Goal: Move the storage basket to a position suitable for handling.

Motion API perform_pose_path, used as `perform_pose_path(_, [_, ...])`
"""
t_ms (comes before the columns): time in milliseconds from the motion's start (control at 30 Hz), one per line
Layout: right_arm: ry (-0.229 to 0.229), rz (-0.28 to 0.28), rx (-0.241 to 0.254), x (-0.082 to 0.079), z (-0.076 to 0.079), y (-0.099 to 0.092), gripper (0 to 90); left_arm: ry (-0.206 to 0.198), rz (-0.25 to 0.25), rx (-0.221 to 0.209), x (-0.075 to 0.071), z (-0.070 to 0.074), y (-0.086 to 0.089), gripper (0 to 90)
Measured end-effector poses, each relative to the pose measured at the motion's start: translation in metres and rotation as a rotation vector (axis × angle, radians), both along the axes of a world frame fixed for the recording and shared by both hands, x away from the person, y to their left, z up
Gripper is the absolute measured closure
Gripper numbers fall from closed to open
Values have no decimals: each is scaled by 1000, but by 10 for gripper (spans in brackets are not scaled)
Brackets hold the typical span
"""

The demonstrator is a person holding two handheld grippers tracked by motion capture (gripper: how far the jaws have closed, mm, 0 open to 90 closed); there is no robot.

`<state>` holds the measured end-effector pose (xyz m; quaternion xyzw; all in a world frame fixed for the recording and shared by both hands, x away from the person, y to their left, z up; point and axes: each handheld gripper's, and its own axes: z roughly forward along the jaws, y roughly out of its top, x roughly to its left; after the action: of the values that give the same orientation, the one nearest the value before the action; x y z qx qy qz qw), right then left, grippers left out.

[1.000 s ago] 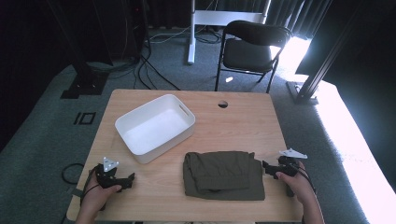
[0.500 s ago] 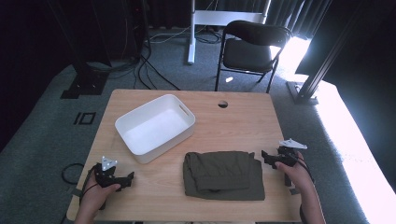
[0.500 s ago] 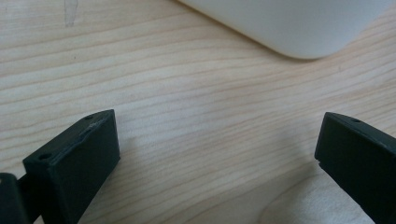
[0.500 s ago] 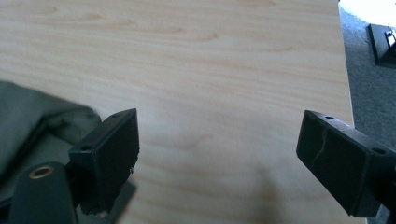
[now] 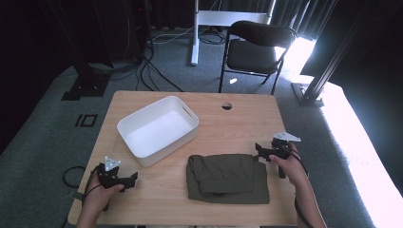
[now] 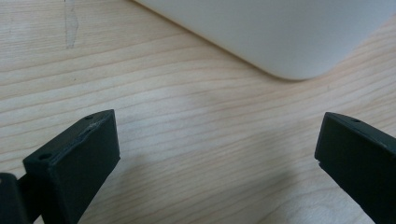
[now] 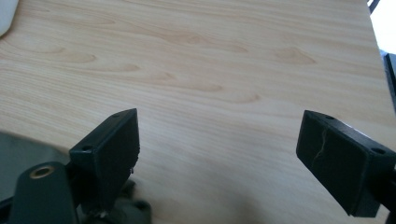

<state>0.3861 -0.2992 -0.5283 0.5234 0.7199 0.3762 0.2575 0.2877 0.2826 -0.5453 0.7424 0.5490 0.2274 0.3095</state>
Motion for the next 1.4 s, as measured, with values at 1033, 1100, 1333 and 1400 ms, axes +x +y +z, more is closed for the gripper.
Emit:
perform_pose_path(1033, [-86,224,5,47,46,105,137,-95,-3,-49,4,42,0,11])
perform_pose_path(1100, [-91,242,0,49,47,114,137,-106,-3,-47,5,45,1,12])
perform_pose_path(1333, [-91,276,14,54,48,137,138,-136,10,-63,5,56,3,11])
perform_pose_path(1400, [-97,288,4,55,50,147,138,-151,16,-74,6,59,2,12])
